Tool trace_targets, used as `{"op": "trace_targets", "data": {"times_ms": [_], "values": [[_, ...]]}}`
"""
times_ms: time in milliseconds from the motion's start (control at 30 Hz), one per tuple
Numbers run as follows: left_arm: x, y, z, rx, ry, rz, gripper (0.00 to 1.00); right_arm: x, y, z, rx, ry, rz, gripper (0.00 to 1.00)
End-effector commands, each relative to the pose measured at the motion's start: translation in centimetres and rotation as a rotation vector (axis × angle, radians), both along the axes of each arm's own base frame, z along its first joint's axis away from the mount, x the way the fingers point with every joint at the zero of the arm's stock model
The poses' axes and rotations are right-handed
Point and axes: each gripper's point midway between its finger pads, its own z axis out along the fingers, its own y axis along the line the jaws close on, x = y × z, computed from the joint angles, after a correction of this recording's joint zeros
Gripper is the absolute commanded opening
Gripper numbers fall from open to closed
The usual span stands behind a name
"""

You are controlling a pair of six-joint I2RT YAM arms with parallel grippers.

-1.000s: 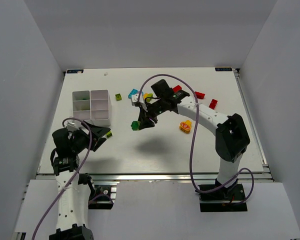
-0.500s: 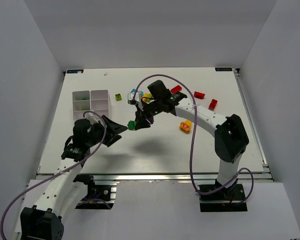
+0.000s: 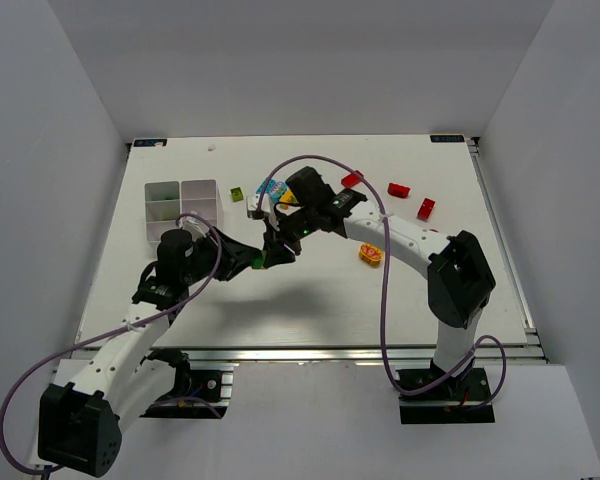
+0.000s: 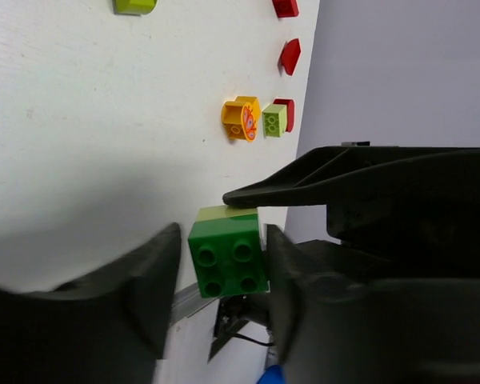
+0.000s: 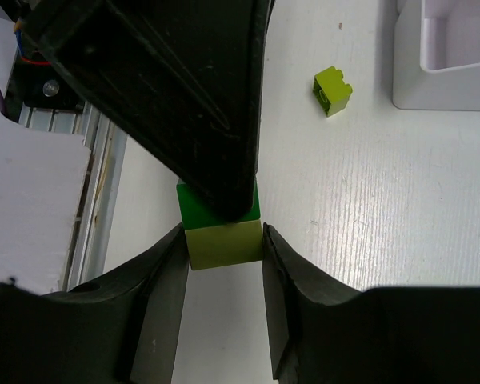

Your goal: Sort the legos into containers by color

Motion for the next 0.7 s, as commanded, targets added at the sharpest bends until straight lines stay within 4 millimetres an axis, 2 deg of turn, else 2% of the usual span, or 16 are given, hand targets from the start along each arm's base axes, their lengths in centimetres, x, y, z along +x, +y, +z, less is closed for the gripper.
{"op": "trace_targets", "data": {"times_ms": [0,267,300,333,400,467,500,567,633,667], "values": [[0.6,-0.5,1.9,-0.021,-0.06,-0.01,0.5,0.2,0.3,1.5,0.042,-0.053,0.0,0.0],[0.2,-0.2,1.7,0.003,-0.055,-0.011,0.08,0.6,0.0,0.6,0.019,-0.06,-0.017,0.0],[0.1,0.1,1.2,0.03,-0.039,-0.007,0.04,0.6,-0.1,0.4,0.013,-0.059,-0.018,0.0],[0.3,0.2,1.8,0.045,-0.052,0.001,0.01,0.7,-0.4,0.2,0.008,-0.059,-0.023,0.0],[0.7,1.2,1.2,0.095,-0.028,0.028,0.0,0.8,-0.8,0.0,0.002,-0.056,-0.03,0.0],[1.3,2.0,1.9,0.107,-0.034,0.043,0.0,0.9,-1.3,-0.4,-0.007,-0.056,-0.038,0.0],[1.8,3.0,1.7,0.117,-0.023,0.061,0.0,0.9,-1.6,-0.3,-0.006,-0.062,-0.041,0.0],[2.7,4.2,3.0,0.117,-0.045,0.082,0.0,0.8,-2.1,-0.9,-0.015,-0.057,-0.045,0.0],[3.7,6.0,3.2,0.131,-0.041,0.102,0.0,0.9,-2.5,-0.8,-0.012,-0.063,-0.051,0.0],[4.4,6.9,4.3,0.139,-0.051,0.12,0.0,0.7,-2.6,-1.1,-0.015,-0.058,-0.05,0.0]]}}
